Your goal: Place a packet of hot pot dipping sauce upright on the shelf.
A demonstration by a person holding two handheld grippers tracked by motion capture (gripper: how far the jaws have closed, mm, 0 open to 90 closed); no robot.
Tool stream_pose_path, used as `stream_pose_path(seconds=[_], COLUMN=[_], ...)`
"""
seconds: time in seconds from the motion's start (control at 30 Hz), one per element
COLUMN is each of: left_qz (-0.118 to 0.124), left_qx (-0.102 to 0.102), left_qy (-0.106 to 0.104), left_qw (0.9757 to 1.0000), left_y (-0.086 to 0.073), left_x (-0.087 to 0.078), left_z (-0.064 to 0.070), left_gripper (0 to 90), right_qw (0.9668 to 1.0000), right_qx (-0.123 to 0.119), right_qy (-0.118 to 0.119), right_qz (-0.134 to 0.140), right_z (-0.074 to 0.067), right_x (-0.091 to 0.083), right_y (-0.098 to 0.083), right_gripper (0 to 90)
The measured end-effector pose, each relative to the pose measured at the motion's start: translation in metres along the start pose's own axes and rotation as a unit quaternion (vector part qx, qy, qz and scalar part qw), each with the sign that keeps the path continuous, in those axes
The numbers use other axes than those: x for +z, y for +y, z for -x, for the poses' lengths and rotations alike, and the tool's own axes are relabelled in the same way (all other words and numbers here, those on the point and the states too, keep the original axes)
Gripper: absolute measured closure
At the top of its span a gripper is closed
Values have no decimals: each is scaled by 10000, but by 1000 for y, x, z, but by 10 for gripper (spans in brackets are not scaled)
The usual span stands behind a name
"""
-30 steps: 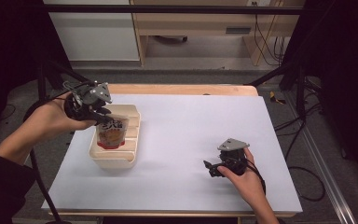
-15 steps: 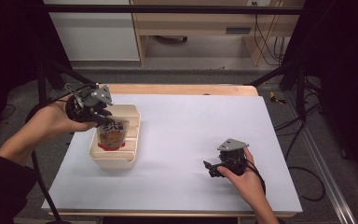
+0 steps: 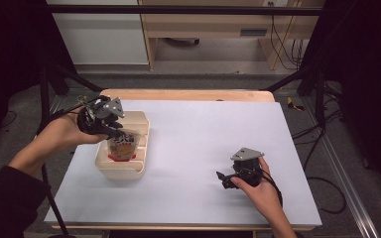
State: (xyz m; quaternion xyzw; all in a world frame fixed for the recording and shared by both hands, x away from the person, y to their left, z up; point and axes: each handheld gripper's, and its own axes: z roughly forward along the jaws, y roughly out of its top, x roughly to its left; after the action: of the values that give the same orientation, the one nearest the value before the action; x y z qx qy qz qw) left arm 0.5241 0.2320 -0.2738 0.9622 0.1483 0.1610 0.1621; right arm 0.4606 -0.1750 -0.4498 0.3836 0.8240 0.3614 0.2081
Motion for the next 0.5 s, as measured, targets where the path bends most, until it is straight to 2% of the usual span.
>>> stream_pose_path(seconds=[0.07, 0.5], left_qz=[4, -26], left_qx=[-41, 44], left_qy=[-35, -148], left_qw=[10000, 9999], left_y=[-1, -3], left_x=[4, 23], left_z=[0, 1], left_gripper=[731, 730], right_qw=[10000, 10000], right_qx=[-1, 3], right_qy=[-3, -6], right_qz=[0, -34], right_z=[0, 0], right_x=[0, 1], right_y=[0, -1], right_gripper=[50, 50])
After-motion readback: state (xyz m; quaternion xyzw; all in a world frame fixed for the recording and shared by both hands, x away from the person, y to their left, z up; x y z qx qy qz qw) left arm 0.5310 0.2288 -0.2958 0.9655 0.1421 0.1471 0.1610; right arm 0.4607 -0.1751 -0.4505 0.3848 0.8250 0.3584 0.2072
